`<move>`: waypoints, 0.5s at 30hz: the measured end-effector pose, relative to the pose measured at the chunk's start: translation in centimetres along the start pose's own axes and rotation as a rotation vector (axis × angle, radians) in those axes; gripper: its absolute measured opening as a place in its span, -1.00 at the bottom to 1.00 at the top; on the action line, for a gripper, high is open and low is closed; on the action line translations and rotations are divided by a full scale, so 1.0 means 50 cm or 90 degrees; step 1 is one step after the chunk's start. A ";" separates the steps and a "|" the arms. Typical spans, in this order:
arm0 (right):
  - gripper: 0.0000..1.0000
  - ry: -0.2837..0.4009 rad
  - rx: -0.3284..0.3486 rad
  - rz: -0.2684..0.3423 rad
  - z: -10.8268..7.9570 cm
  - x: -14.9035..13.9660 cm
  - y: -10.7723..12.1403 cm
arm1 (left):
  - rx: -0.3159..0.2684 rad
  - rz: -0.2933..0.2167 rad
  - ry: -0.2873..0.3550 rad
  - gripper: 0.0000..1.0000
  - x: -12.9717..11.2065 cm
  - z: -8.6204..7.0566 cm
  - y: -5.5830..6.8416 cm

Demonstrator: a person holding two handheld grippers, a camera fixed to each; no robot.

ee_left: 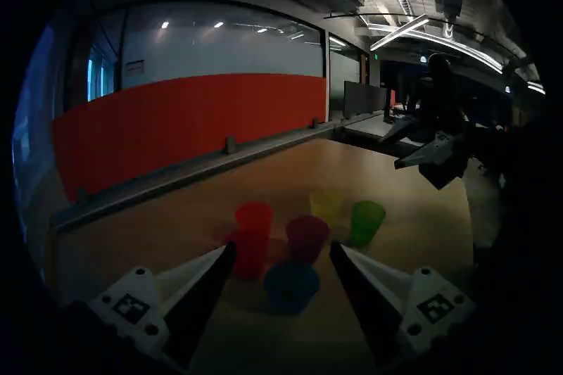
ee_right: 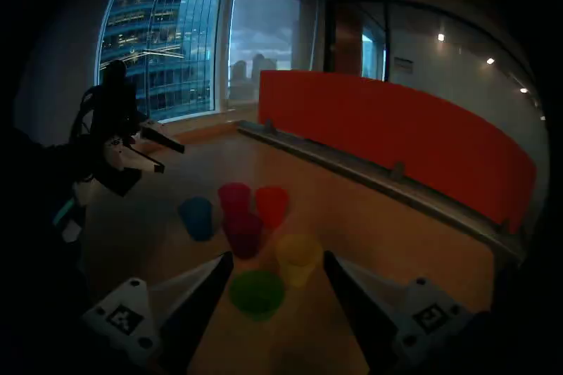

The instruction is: Pour water

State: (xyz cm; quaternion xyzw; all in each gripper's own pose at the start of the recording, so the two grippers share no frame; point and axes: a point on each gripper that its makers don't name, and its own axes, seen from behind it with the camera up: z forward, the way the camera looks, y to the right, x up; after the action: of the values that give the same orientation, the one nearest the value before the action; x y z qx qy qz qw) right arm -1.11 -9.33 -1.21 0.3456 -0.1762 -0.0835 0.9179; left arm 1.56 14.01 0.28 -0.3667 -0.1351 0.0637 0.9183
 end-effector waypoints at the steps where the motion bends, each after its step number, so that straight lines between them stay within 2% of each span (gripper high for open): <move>1: 1.00 -0.003 0.001 0.002 0.003 -0.006 -0.001 | -0.002 -0.001 -0.004 0.99 -0.006 0.001 0.002; 15: 0.99 -0.051 0.014 -0.003 0.039 -0.090 -0.015 | -0.021 -0.012 -0.062 1.00 -0.094 0.025 0.019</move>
State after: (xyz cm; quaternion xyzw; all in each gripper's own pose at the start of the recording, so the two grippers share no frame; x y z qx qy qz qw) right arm -6.03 -9.81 -1.54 0.3525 -0.2129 -0.0976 0.9060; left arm -3.32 14.48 -0.44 -0.3771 -0.1839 0.0707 0.9050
